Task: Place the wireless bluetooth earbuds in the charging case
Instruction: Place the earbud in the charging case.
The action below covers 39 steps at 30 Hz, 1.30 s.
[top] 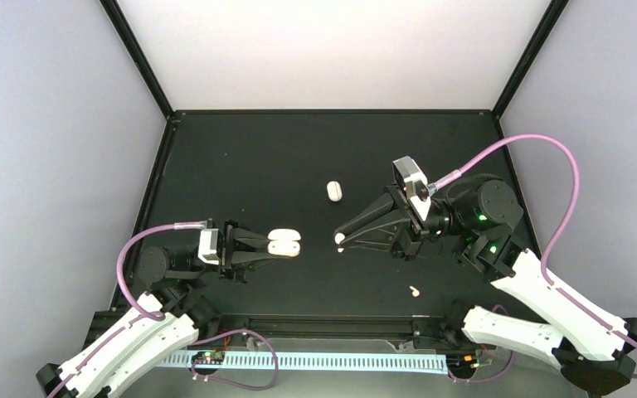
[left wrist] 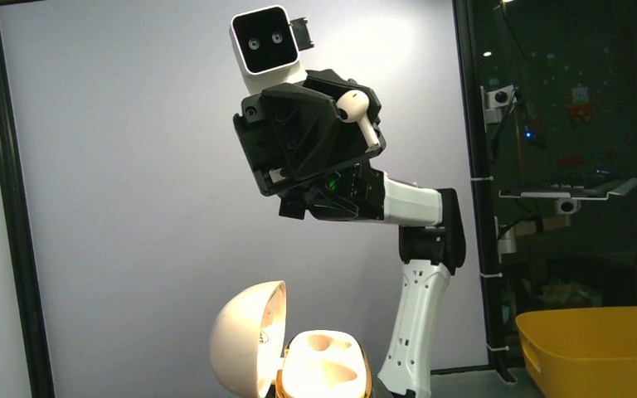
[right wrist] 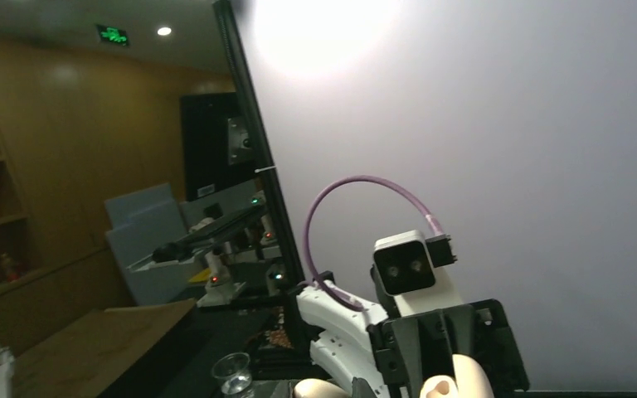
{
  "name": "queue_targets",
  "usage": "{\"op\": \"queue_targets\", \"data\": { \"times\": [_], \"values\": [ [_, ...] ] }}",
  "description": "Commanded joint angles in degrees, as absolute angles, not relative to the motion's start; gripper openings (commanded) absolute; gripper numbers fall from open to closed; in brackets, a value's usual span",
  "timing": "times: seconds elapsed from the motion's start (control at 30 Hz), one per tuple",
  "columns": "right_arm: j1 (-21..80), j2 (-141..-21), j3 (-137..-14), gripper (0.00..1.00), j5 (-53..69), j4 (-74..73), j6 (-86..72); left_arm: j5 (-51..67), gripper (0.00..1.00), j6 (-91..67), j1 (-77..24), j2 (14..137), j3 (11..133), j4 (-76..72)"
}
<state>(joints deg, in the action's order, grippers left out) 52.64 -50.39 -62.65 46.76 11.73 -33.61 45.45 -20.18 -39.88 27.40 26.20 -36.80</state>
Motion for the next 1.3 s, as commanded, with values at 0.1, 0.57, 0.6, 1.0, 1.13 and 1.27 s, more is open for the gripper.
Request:
{"op": "queue_targets", "data": {
  "times": [0.1,0.57,0.6,1.0,1.13,1.27],
  "values": [
    [52.47,-50.59,-64.89,0.01,50.5,11.96,-32.78,47.07,0.02,-18.63,-40.49,27.76,28.4,-40.44],
    [53.45,-50.8,-70.59,0.01,24.78,-6.67,-19.63,38.32,0.01,-9.09,-40.82,30.03,28.87,-38.24],
    [54.11,-51.03,-71.17,0.01,23.64,-7.63,-18.3,37.55,0.01,-7.66,-40.84,30.38,29.02,-38.41],
    [66.08,-55.74,-75.16,0.01,0.33,-14.99,-8.91,34.43,0.01,-6.44,-41.31,36.62,29.45,-43.79],
    [68.26,-57.23,-74.21,0.01,-1.63,-14.61,-8.42,34.45,0.02,-6.81,-41.55,37.64,29.27,-44.1],
    [68.96,-58.43,-73.21,0.01,-3.1,-13.86,-8.75,34.05,0.02,-7.33,-41.58,38.17,29.27,-44.56]
  ]
}}
